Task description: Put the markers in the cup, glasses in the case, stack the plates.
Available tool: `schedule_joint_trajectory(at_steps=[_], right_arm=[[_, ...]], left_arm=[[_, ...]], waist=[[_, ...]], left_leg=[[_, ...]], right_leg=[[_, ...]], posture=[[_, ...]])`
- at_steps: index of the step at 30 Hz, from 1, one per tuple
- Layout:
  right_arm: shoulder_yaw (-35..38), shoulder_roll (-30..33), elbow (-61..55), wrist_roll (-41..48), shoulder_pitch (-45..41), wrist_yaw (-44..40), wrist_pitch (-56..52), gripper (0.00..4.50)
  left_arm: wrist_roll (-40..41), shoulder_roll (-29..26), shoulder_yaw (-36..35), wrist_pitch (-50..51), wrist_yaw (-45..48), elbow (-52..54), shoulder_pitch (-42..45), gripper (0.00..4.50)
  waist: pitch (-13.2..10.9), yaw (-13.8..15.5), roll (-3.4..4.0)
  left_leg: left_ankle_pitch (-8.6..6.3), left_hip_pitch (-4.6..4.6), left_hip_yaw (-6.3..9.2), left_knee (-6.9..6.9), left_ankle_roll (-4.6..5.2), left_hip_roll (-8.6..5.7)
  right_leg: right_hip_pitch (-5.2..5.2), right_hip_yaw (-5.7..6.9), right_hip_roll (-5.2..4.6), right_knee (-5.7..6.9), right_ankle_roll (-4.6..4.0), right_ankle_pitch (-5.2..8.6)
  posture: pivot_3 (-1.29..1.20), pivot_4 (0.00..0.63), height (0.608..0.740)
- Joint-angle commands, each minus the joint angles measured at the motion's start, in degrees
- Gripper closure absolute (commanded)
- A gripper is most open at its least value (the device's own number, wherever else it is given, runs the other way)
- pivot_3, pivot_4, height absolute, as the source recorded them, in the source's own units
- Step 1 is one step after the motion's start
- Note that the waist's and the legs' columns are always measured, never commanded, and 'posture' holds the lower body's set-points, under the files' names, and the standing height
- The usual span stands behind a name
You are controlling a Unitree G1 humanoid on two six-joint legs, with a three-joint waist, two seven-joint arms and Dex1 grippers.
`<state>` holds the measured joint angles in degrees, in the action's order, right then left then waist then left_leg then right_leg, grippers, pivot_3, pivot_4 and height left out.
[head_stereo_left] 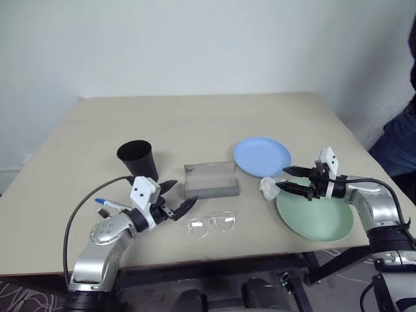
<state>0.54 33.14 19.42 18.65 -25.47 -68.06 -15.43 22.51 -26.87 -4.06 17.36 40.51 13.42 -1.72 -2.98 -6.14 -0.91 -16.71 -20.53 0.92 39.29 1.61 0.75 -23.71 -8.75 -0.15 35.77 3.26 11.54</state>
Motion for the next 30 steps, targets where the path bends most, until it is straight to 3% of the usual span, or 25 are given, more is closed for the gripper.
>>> schedule_joint_trajectory(at_steps=[1,20,30], right_arm=[[0.3,-0.5,-2.3,0.8,-1.1,0.4,0.3,1.14],[3.4,1.4,-5.3,0.5,2.9,7.1,0.7,1.14],[6.5,3.1,-5.4,1.0,4.2,10.6,-2.9,1.14]], left_arm=[[0.6,0.4,0.1,0.2,-0.7,2.9,0.9,0.01],[2.8,-3.3,-3.2,0.2,2.9,2.2,-0.4,0.01],[2.3,-2.8,-3.1,-1.2,4.3,-2.6,4.0,0.01]], waist=[[0.0,0.0,0.00],[0.0,0.0,0.00],[0.0,0.2,0.00]], left_leg=[[0.00,0.01,0.00,0.01,0.00,0.00],[0.00,-0.01,-0.01,-0.04,0.00,0.00],[0.00,0.03,-0.07,0.05,0.00,-0.01]], right_leg=[[0.01,0.00,0.00,-0.01,0.00,0.00],[-0.03,0.00,0.00,-0.03,-0.01,0.01],[0.01,-0.05,0.00,-0.02,-0.09,0.06]], posture=[[0.00,0.000,0.740],[0.00,0.000,0.740],[0.00,0.000,0.740]])
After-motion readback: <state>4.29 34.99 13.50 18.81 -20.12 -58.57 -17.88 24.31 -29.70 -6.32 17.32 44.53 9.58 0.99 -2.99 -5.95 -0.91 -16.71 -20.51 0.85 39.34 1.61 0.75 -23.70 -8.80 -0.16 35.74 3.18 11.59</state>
